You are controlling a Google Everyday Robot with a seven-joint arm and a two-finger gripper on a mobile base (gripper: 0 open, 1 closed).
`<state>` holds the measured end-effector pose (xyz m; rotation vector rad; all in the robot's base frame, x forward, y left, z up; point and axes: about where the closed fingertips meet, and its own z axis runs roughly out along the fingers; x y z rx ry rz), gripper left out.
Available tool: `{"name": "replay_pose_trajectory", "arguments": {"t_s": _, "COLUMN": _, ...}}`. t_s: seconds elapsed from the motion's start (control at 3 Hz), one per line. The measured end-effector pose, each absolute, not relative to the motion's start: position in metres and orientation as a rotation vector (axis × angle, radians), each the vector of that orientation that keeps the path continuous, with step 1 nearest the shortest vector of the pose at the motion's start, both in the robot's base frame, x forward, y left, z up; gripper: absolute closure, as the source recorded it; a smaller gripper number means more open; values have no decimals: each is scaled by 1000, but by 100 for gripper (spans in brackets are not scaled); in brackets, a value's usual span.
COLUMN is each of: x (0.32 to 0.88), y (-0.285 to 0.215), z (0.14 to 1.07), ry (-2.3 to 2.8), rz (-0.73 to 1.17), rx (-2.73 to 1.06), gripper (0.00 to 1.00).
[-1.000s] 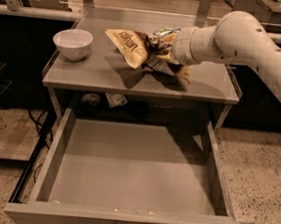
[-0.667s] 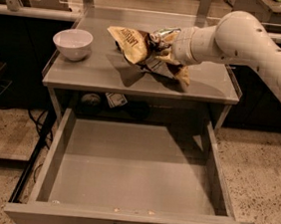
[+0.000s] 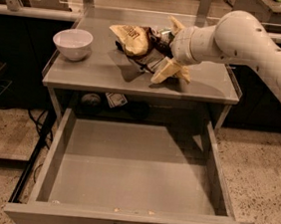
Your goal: Pick brown chip bag from top drawer and place on counter
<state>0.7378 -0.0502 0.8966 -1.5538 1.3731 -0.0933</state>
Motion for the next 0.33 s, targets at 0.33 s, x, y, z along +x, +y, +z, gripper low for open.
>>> {"name": "replay_pose_trajectory", "arguments": {"t_s": 0.33, "x": 738, "y": -50, "z": 897, "ry": 1373, "rz": -93, "rx": -1554, "gripper": 0}}
